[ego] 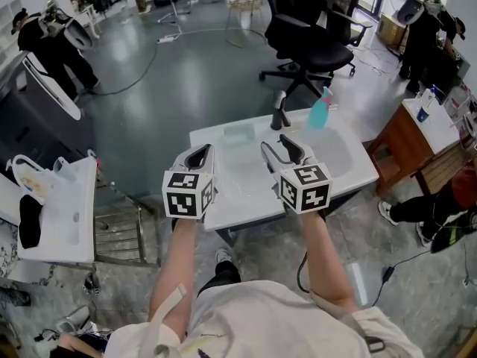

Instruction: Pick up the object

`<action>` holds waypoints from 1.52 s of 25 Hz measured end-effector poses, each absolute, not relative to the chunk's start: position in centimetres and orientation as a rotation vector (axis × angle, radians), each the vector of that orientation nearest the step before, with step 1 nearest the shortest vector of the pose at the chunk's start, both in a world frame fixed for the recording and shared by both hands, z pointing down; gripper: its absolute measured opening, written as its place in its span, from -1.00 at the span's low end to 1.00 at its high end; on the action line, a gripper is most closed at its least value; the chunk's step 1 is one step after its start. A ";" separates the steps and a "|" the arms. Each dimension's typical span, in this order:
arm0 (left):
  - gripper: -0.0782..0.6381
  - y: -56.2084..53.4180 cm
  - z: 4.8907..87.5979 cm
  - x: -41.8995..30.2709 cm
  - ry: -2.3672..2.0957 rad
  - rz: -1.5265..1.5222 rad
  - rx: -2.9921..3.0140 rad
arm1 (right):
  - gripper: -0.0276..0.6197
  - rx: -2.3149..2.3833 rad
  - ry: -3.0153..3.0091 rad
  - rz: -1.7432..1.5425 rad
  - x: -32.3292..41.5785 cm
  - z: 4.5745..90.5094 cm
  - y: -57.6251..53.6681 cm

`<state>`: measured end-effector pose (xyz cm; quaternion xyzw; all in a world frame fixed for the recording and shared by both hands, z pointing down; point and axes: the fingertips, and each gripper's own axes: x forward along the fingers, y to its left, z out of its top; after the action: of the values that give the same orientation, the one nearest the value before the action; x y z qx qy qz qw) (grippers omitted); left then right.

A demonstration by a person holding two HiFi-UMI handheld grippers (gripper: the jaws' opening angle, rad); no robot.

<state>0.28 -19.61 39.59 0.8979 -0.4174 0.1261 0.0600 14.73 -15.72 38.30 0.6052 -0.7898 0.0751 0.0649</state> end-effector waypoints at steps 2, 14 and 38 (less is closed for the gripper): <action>-0.78 -21.5 39.8 0.1 -1.255 0.385 2.714 | -0.32 1.827 -2.376 0.231 14.6 38.5 -17.5; -0.78 -32.6 40.4 -1.8 -1.181 0.366 2.729 | -0.32 1.857 -2.313 0.232 12.2 38.6 -28.1; -0.78 -39.2 40.8 -2.3 -1.140 0.362 2.753 | -0.31 1.872 -2.272 0.217 12.4 38.9 -33.7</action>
<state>-2.28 -39.17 40.82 0.9149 -0.3788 0.1202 0.0702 12.37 -33.66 38.88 0.6314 -0.7662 0.0731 0.0945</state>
